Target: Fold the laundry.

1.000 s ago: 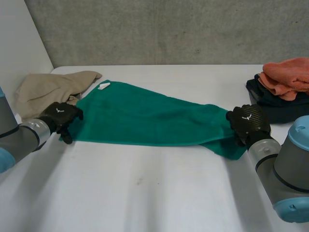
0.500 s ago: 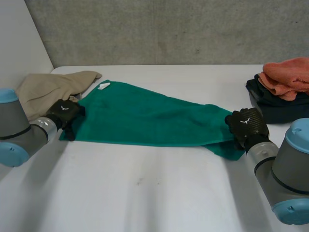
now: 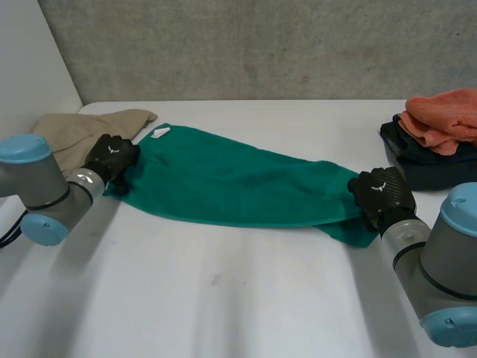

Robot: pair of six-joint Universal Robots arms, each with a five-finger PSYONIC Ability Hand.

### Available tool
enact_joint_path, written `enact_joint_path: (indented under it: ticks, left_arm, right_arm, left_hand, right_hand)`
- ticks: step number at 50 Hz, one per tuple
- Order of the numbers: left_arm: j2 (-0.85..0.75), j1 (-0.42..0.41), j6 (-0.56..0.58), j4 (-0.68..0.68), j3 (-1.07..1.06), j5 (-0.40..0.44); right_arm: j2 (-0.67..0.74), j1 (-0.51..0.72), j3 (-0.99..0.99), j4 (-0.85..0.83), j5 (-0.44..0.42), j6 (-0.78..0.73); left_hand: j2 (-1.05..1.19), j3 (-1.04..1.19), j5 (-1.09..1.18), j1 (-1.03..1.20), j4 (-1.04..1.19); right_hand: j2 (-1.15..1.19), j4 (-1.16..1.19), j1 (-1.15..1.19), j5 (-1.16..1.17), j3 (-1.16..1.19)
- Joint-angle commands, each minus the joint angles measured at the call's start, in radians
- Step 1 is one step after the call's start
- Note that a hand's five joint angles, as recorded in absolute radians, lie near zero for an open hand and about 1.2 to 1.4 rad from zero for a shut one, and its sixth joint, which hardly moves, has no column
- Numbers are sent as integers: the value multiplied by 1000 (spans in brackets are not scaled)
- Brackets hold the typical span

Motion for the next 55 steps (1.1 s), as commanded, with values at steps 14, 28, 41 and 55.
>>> enact_joint_path:
  ticks: [14,28,41,55]
  left_arm:
    - [15,3,1,-29,-44,-1]
    - [40,14,1,-52,-67,3]
    - [-23,0,-2,-39,15,7]
    - [-86,-35,-52,-2,140,2]
  right_arm:
    - [-1,0,-2,0,0,-1]
    - [-1,0,-2,0,0,-3]
    - [0,0,0,0,0,-3]
    - [2,-1,0,0,1,-3]
  left_hand:
    - [-313,-314,6,-313,-314]
    - [-323,-324,-4,-322,-324]
    - [-44,-45,275,-44,-45]
    - [603,603,922,604,602]
  right_hand:
    - [220,199,269,239,205]
    - [220,199,269,239,205]
    - [220,199,269,239,205]
    - [220,199,269,239,205]
